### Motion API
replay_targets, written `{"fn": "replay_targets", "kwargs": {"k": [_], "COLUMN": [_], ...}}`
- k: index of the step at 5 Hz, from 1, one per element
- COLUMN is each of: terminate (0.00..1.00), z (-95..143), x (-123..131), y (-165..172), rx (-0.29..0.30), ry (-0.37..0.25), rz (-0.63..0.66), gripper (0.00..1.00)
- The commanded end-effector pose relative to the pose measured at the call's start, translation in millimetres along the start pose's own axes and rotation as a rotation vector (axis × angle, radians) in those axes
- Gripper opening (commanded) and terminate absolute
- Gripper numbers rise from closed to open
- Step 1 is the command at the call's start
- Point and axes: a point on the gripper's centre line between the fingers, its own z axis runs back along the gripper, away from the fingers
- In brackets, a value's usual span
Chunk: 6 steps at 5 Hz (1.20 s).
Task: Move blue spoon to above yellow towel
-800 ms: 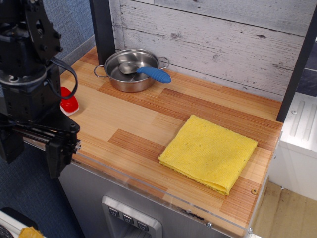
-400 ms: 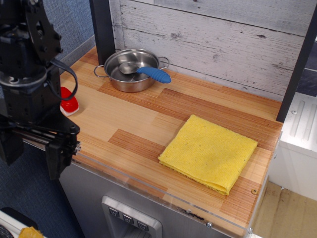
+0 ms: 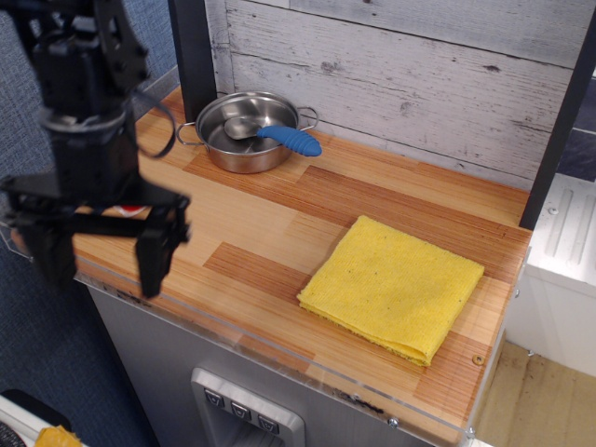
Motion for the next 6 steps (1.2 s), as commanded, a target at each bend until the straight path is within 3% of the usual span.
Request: {"fn": "replay_targets", "kwargs": {"k": [1,2,3,5,6], "terminate": [0.00,0.00,0.00,0.00,0.00], "z": [18,23,26,32,24], "x": [58,93,131,188,207], "y": [3,-3,-13,-30,-42], "rx": [-0.096,-0.151,-0.162,-0.156,-0.181], "ry": [-0.092,-0.145,-0.133,-0.210,-0.194], "rz": [0.354,0.486,0.537,0.714,0.726], "gripper": [1.00,1.00,1.00,1.00,1.00]}}
